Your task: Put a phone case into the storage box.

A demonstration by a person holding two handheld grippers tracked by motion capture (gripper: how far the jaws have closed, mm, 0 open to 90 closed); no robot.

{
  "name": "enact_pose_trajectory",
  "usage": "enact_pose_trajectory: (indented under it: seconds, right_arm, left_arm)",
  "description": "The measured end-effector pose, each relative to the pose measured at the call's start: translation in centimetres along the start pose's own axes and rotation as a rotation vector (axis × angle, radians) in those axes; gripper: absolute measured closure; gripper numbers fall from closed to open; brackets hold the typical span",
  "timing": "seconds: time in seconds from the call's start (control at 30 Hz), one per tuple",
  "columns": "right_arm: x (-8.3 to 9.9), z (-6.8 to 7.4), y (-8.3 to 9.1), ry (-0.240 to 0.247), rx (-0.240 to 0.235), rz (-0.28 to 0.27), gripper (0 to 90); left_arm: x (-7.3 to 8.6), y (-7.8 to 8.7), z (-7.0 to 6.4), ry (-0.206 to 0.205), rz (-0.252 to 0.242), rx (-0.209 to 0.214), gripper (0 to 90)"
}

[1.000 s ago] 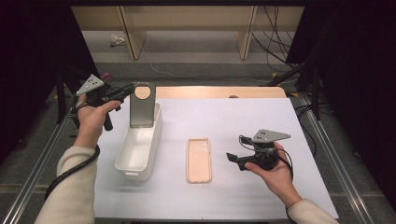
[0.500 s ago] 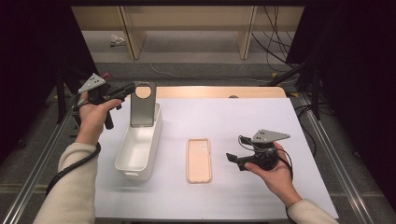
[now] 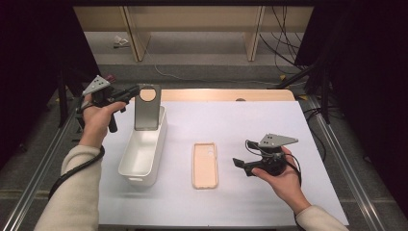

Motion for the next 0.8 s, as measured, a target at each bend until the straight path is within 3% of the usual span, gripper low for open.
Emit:
enact_pose_trajectory:
  seconds: [0.8]
  right_arm:
    - [-0.01,0.08,-0.11,0.005,-0.003,-0.001,16.3]
  left_arm:
    - [0.61,-0.69,0.37,0.003,0.007,0.000,82.0]
Point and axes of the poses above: each handheld gripper's, and its own axes: y roughly backward along the jaws, x roughly out of its underside, z roughly to its left, the point moved 1 cm from there along -y, roughly forward along the jaws, and after that the axes turned 8 degrees about y, right-handed, at the moved point
